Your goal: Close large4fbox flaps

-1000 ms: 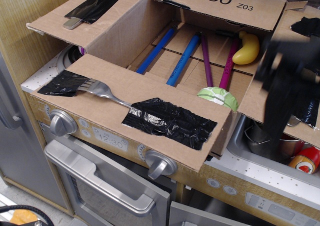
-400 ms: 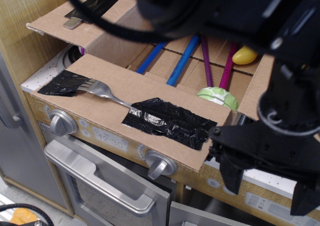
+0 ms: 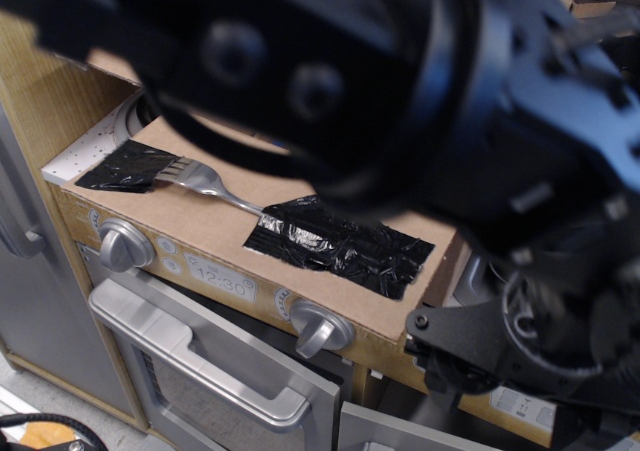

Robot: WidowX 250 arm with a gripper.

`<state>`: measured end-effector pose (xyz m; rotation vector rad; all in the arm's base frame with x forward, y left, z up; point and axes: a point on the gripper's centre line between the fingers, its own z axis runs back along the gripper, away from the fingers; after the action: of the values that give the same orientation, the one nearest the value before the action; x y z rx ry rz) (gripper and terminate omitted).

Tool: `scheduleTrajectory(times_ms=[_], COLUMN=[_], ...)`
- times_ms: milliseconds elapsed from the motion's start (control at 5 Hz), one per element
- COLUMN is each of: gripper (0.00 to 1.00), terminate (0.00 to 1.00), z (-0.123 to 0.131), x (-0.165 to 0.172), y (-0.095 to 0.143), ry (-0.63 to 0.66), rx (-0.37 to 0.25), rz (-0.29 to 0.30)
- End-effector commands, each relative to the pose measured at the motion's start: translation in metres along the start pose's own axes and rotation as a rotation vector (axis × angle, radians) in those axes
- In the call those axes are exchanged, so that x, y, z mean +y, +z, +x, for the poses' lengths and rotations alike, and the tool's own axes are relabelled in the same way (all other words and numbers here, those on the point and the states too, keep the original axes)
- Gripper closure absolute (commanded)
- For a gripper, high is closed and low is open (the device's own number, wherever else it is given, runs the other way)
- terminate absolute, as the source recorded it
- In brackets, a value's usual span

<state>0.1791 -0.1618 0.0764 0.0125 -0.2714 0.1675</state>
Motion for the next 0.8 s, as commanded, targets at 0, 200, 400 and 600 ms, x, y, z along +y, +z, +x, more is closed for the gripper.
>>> scheduleTrajectory(times_ms=[0, 200, 400, 600], gripper=[0.00, 0.00, 0.00, 0.00], terminate=[0.00, 0.00, 0.00, 0.00], z=[-0.010, -0.003, 0.018, 0.043], x=[0.005, 0.022, 0.035, 0.045], y=[-0.008, -0.007, 0.013, 0.029], ry=[-0.045, -0.073, -0.151, -0.228], rx=[-0.111, -0.126, -0.109, -0.125], rz=[0.230, 0.249, 0.298, 0.336])
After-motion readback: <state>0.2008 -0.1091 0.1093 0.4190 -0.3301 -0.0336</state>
